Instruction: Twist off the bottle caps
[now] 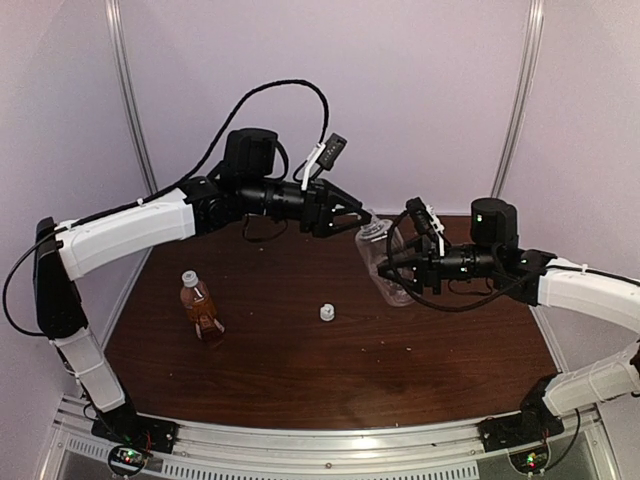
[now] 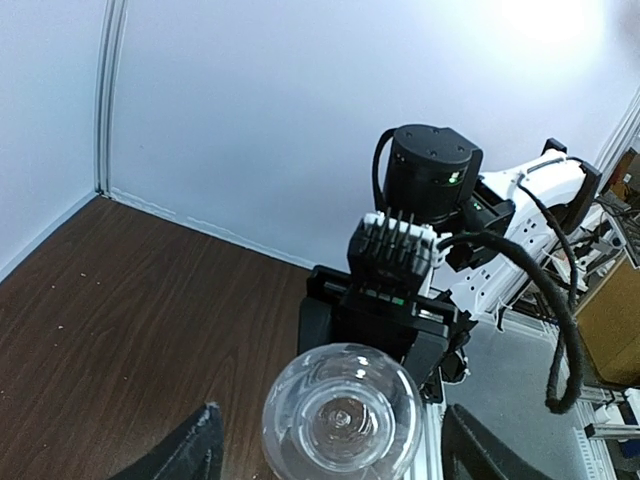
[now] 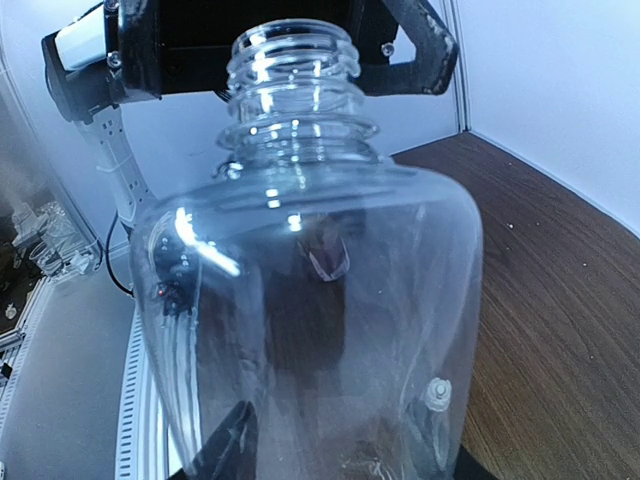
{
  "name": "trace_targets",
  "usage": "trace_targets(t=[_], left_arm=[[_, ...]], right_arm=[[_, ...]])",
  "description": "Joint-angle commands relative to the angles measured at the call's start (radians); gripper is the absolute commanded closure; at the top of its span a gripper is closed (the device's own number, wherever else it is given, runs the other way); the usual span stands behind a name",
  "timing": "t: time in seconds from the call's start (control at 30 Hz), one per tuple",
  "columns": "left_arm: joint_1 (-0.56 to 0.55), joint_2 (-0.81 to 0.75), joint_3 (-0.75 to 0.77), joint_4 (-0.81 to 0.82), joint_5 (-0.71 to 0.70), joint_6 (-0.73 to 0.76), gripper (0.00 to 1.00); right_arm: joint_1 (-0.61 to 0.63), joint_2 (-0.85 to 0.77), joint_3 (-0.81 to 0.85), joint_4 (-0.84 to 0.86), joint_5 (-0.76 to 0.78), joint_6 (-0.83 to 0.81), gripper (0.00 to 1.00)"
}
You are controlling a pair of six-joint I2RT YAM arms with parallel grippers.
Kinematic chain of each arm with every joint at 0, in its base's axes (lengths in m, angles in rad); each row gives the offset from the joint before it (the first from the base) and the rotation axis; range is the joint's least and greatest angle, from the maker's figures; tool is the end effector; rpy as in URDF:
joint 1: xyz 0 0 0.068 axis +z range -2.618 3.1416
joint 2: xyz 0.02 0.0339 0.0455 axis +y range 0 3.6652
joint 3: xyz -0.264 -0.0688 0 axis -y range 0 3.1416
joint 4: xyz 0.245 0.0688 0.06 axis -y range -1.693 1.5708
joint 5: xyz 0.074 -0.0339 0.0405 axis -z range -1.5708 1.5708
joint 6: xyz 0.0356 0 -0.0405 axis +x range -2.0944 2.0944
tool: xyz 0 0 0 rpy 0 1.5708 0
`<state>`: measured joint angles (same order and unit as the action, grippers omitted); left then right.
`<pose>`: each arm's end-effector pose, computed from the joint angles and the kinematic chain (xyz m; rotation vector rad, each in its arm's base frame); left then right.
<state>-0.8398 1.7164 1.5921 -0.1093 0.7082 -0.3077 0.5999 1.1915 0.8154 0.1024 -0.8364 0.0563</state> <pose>0.2546 -0.3186 0.3805 1.0431 1.7007 -1.4158 0.2049 0.1722 0.2981 -1.0832 1.5946 1.2148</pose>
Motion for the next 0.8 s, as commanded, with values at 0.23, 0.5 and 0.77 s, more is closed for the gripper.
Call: trace_targets(t=[0.23,0.5,0.77], left_arm=[[-0.019,0.068,0.063,0.043,0.068,-0.034,0.40],[-0.022,0.088,0.063,0.042,0.087,-0.028,0.52],[-0.022,0.087,0.062,0.040,0.097,-0.002,0.92]], right_arm=[[0.007,0.019,0.010,0.047,-0.026,0.011,0.53],[0.007,0.023,0.010,0.048,-0.020,0.011,0.53],[0.008,0.023,0.018,0.026,0.027,0.007,0.48]])
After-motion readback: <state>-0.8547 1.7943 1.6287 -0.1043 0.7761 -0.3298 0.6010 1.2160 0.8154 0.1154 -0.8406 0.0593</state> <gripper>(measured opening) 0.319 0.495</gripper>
